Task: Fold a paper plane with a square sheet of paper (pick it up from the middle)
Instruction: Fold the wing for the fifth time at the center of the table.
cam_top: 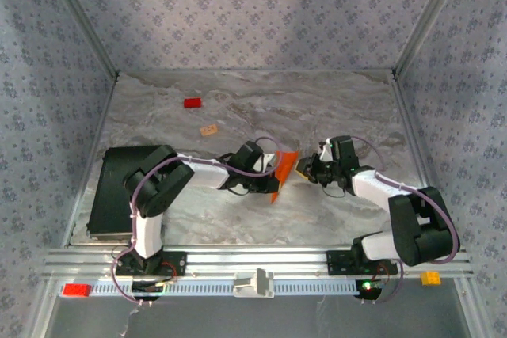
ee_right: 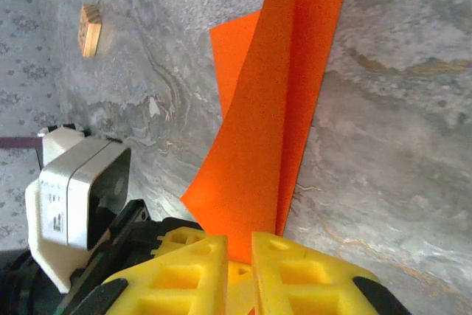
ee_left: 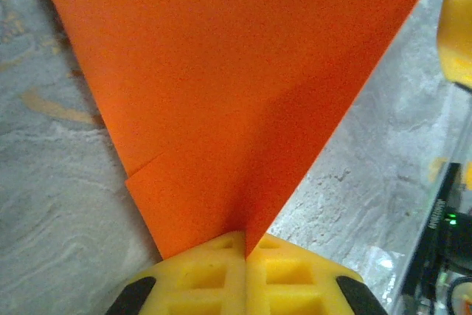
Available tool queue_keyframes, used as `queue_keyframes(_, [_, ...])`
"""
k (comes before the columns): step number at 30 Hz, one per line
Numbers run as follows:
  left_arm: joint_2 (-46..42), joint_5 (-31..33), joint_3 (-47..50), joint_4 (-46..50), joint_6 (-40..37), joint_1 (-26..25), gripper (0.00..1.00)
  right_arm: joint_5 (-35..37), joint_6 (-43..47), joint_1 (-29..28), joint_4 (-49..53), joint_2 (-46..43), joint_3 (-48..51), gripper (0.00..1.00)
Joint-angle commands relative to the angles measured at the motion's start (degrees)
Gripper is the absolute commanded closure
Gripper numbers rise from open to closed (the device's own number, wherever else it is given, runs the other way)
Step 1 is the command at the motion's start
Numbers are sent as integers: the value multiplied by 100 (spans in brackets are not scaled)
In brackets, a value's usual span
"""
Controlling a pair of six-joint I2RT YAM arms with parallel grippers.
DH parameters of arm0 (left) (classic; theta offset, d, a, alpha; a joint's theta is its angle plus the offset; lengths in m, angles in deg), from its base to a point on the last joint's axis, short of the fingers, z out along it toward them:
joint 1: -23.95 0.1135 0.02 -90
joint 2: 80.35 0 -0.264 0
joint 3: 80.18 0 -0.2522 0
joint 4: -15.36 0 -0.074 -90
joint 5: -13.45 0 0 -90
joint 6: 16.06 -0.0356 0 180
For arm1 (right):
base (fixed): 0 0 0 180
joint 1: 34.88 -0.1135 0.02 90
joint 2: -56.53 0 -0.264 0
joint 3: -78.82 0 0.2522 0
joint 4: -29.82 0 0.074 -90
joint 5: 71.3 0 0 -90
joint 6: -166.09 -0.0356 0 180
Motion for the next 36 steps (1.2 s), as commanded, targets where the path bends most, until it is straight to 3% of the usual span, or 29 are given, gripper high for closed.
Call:
queue_keyframes(1, [222,-343,218,-515,309,104,100,168,317,-147,-271,-22,48,84])
queue_keyframes(16, [501,-932,641,-1916,1216,352,100,-640,298,-266,-933,814,-311,85])
queue_keyframes(36, [488,-619,774,-1692,1546,415,100,-956,236,-302,-1360,1718,-608,84])
